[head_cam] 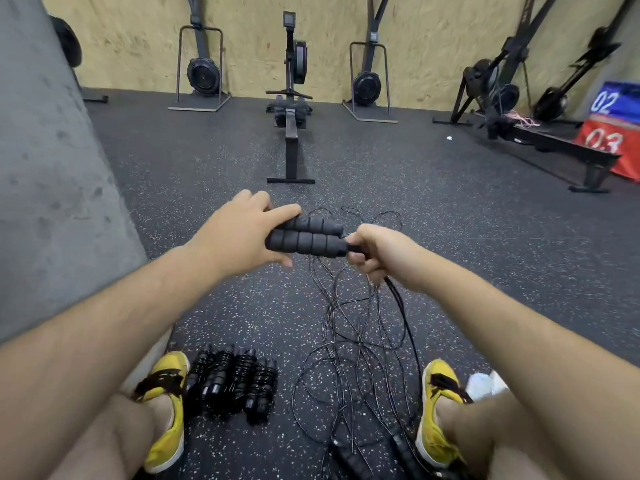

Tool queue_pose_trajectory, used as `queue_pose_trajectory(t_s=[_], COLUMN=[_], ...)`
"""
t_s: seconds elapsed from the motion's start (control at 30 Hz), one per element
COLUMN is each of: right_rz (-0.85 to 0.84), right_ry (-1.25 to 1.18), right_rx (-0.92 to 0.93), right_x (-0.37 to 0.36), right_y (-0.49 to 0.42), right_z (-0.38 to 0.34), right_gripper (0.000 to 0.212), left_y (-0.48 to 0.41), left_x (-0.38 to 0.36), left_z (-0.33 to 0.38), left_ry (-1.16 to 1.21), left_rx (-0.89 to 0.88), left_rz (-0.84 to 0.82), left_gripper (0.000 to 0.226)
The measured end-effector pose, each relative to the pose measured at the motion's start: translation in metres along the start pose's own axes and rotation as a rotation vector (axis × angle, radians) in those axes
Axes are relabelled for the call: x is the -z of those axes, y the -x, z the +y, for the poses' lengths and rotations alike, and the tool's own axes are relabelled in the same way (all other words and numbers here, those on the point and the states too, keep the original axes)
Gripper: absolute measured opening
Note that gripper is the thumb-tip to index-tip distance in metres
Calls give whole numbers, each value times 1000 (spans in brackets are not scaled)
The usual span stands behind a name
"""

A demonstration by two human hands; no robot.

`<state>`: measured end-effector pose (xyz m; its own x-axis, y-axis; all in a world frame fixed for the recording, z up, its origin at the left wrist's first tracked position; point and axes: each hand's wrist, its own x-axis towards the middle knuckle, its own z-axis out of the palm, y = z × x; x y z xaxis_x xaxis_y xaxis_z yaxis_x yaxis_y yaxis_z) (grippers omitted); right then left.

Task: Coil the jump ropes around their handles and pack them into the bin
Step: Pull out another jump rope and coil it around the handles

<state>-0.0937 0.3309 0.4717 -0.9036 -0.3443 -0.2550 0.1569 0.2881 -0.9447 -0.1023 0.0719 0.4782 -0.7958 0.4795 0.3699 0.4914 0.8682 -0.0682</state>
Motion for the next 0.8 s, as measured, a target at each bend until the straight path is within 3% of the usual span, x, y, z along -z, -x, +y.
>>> queue_pose_trajectory(t_s=[0.07,0.13,0.27,0.47,0.6,0.8], right_rz=[230,332,392,418,436,528], right_ry=[379,619,637,634,602,741], right_rx=[96,219,232,226,192,149], right_x=[-11,-21,-24,-15,-14,-23], right_y=[1,-3,-9,-8,-1,0], right_z=[4,15,19,18,14,16], right_gripper=[38,49,46,43,42,34], left_y=[-4,-3,-4,-8,-8,-8], left_x=[-6,-15,-26,-29,-32,-38], left_z=[1,3,3,8,11,15], left_ry=[-61,-88,14,40,73,96], left_rx=[-13,16,119,86,78,85], left_rz=[0,-36,-135,-31,-27,-72], left_gripper=[91,91,93,92,80,77])
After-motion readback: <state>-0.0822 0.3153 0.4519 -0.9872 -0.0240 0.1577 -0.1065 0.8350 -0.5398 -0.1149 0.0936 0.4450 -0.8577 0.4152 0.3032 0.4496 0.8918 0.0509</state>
